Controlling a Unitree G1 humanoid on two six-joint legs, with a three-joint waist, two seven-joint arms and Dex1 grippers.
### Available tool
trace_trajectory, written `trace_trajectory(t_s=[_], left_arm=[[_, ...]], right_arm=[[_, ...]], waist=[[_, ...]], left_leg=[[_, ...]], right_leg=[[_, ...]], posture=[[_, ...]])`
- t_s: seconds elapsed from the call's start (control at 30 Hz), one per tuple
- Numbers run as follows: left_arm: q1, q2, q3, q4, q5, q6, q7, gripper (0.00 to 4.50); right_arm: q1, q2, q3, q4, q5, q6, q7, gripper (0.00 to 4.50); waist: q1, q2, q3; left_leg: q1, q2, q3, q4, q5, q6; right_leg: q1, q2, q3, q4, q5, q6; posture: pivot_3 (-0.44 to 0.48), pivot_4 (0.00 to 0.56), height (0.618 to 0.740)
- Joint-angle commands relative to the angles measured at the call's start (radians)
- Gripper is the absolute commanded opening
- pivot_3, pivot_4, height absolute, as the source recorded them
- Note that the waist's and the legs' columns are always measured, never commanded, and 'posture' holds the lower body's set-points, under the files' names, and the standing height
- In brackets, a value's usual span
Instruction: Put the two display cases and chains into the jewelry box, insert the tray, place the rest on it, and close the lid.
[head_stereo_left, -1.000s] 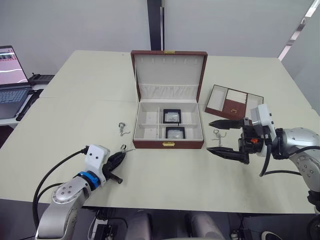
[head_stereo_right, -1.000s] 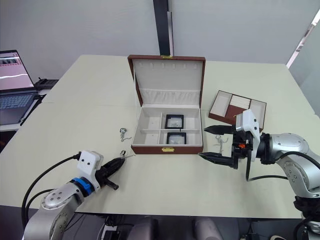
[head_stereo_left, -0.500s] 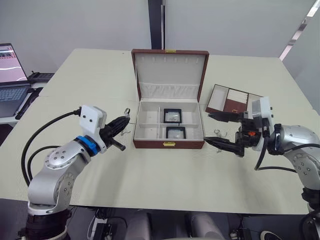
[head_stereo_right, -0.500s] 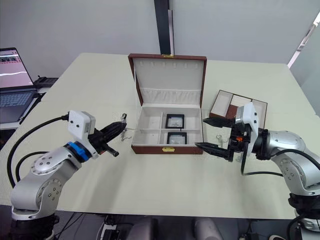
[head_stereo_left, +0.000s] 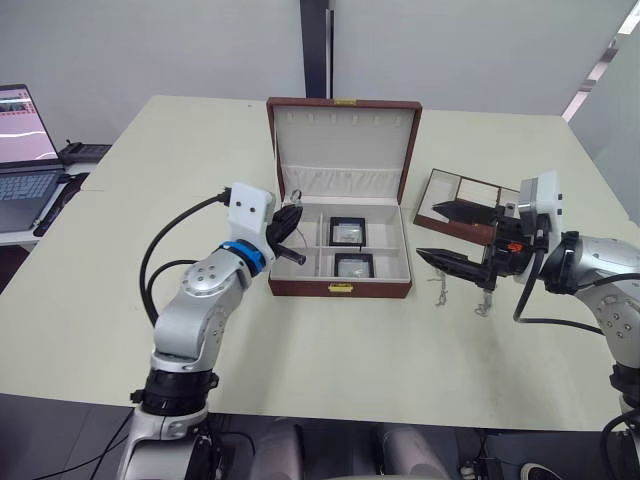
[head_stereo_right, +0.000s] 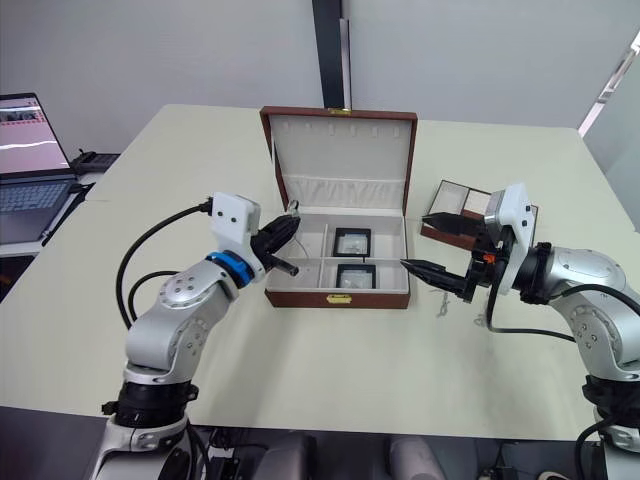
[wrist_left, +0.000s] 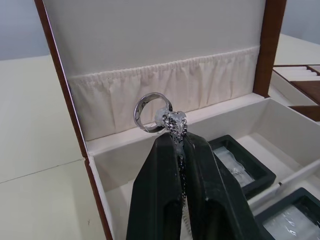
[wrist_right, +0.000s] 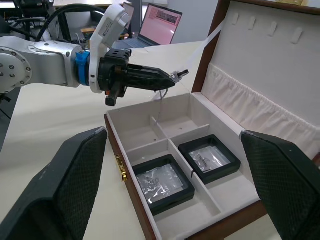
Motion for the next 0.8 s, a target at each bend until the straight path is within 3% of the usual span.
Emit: trace_trajectory(t_s=[0.03, 0.7, 0.8], left_arm=[[-0.036, -0.030, -0.014, 0.013, 0.029, -0.012, 0.027, 0.01], [-0.038, -0.067, -0.004, 0.030, 0.051, 0.019, 0.058, 0.01], [-0.035, -0.067, -0.005, 0.024, 0.049, 0.021, 0.058, 0.80]], right_arm=[[-0.019, -0.023, -0.041, -0.017, 0.010, 0.002, -0.006, 4.50], [-0.025, -0.030, -0.047, -0.022, 0.013, 0.027, -0.013, 4.50], [-0.022, -0.031, -0.049, -0.025, 0.015, 0.029, -0.013, 4.50]], waist=[[0.000, 0.000, 0.000], [0.001, 0.000, 0.000], [0.001, 0.000, 0.000]], left_leg=[[0.000, 0.000, 0.000, 0.000, 0.000, 0.000], [-0.001, 0.000, -0.001, 0.000, 0.000, 0.000], [-0.001, 0.000, -0.001, 0.000, 0.000, 0.000]], right_leg=[[0.000, 0.000, 0.000, 0.000, 0.000, 0.000], [0.000, 0.000, -0.001, -0.001, 0.000, 0.000], [0.000, 0.000, -0.001, -0.001, 0.000, 0.000]], posture=[[0.000, 0.150, 0.740], [0.000, 0.150, 0.740], [0.000, 0.150, 0.740]])
